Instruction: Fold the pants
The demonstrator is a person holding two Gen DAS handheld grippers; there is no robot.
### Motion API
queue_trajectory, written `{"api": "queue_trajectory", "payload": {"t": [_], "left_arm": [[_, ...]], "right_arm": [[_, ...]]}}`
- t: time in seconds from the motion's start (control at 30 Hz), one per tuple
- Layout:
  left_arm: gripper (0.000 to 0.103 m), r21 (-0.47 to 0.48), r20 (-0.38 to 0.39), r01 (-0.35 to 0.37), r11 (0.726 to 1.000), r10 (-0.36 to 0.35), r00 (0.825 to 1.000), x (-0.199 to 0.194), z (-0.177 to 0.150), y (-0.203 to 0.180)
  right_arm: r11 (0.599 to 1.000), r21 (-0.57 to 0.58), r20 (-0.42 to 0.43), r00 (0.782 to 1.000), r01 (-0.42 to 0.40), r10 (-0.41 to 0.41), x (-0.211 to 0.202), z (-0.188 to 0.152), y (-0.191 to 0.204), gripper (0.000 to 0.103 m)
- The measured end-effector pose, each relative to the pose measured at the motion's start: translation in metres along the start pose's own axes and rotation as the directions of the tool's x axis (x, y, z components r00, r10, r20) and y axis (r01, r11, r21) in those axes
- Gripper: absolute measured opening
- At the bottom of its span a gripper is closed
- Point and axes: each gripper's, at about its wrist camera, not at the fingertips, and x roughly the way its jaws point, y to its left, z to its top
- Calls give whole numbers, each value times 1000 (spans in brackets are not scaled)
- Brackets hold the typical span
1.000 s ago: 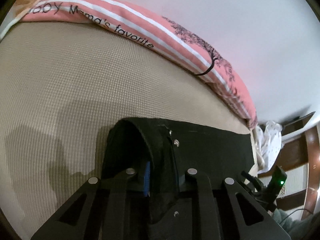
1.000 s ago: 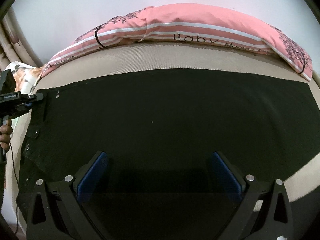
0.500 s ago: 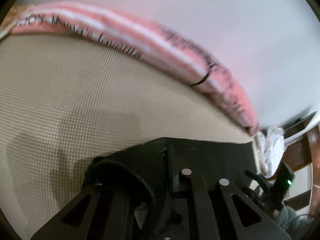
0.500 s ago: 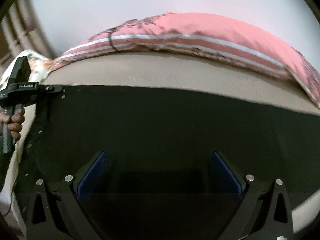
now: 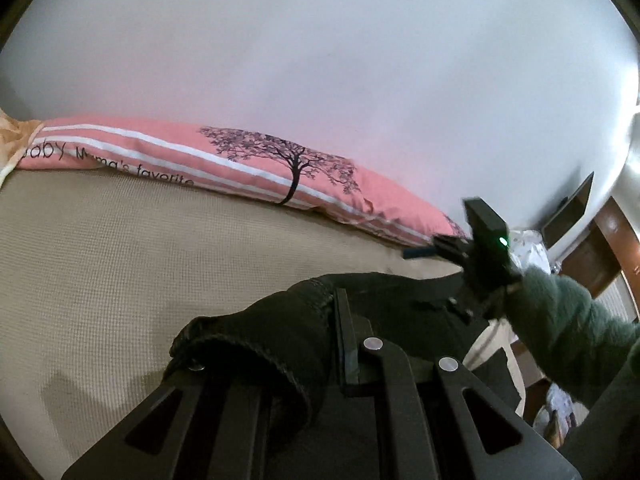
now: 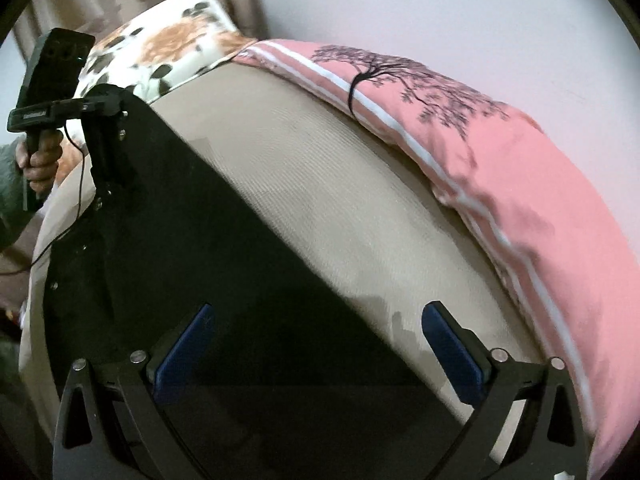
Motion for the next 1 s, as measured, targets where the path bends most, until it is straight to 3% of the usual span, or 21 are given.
{"api": "queue_trajectory", "payload": {"t": [0.1, 0.2, 0.33, 0.5, 0.6, 0.77, 0.83, 1.0], "left_arm": [[9, -6, -4, -14, 1000, 14, 1000, -5, 2, 0], [9, -10, -3, -24, 1000, 24, 1000, -12, 1, 2], [9, -12, -8, -30, 999, 30, 1000, -13, -1, 1], [9, -19, -6, -42, 999, 41, 999, -10, -3, 1], [9, -19, -9, -46, 999, 46, 999, -10, -3, 0], [9, -3, -28, -64, 998, 64, 998, -10, 0, -3], [10, -1, -34, -73, 997, 73, 997, -7, 1, -2], [10, -2, -42, -117, 993, 117, 992, 1, -1, 6]], "right_arm": [[997, -24, -70, 995, -69, 67, 18, 8, -13, 78], [984, -19, -130, 976, -178, 174, 32, 11, -23, 68], [975, -40, -175, 962, -220, 210, 34, 2, -31, 50], [970, -36, -231, 946, -242, 227, 36, -14, -46, 48], [974, -4, -240, 946, -225, 218, 37, -23, -52, 45], [990, 25, -268, 953, -141, 143, 23, -50, -59, 29], [994, 42, -262, 959, -98, 106, 18, -58, -60, 16], [999, 14, -210, 977, 47, -43, 2, -69, -33, 7]]}}
